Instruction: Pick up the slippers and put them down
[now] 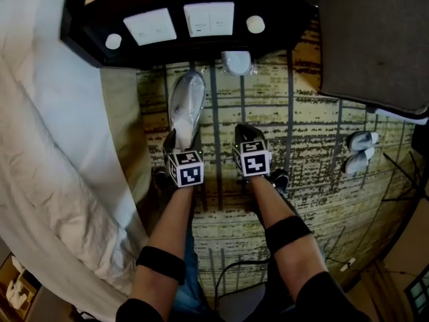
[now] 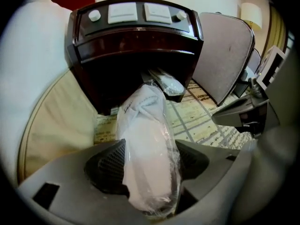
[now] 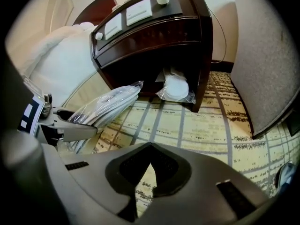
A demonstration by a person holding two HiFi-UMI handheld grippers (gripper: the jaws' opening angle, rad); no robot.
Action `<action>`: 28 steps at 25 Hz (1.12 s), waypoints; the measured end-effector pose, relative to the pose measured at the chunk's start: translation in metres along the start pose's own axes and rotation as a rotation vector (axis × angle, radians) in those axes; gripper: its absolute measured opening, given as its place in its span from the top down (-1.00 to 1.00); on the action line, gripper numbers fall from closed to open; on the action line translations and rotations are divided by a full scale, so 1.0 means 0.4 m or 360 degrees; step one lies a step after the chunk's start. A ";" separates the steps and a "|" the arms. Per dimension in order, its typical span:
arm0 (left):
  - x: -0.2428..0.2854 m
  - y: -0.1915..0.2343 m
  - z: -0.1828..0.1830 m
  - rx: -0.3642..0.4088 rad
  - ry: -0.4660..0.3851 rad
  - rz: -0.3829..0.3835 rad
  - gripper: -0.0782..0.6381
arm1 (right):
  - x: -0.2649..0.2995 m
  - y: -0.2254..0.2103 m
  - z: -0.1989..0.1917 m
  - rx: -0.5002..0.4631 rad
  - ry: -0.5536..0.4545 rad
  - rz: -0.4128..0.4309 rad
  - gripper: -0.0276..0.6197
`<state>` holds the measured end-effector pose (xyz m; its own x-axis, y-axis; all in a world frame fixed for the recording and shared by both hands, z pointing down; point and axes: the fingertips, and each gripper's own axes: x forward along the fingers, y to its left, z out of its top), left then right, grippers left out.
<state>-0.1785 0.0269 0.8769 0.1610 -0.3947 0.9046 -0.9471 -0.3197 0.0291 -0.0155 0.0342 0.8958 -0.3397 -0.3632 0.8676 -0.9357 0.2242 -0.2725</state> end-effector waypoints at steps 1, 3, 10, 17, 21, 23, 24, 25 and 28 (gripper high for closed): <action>-0.001 0.004 0.013 0.0006 -0.0010 0.0005 -0.01 | -0.004 0.005 0.008 0.0000 -0.0003 0.0003 0.91; 0.002 0.012 0.038 0.0019 -0.0033 0.0014 -0.01 | -0.011 0.019 0.030 0.0007 -0.0020 0.0011 0.91; 0.084 0.068 0.157 0.0075 -0.0153 0.0063 0.00 | 0.055 0.026 0.110 -0.0004 -0.0166 0.0048 0.91; 0.199 0.139 0.322 0.0217 -0.0326 0.0131 0.00 | 0.166 0.009 0.183 -0.0019 -0.0353 0.0072 0.91; 0.252 0.166 0.404 0.0253 -0.0408 0.0156 0.00 | 0.190 0.015 0.208 -0.0009 -0.0411 0.0084 0.91; 0.275 0.170 0.434 0.0269 -0.0436 0.0158 0.00 | 0.189 0.022 0.223 0.0000 -0.0435 0.0093 0.91; 0.286 0.171 0.447 0.0281 -0.0448 0.0158 0.00 | 0.193 0.022 0.225 -0.0005 -0.0440 0.0093 0.91; 0.298 0.172 0.460 0.0294 -0.0458 0.0158 0.00 | 0.198 0.020 0.228 -0.0011 -0.0446 0.0092 0.91; 0.328 0.176 0.494 0.0326 -0.0482 0.0160 0.00 | 0.202 0.019 0.254 -0.0009 -0.0477 0.0104 0.91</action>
<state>-0.1692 -0.2173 0.9136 0.1741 -0.6599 0.7309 -0.8921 -0.4200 -0.1666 -0.0598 -0.0852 0.9215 -0.4127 -0.5982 0.6869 -0.9108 0.2602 -0.3206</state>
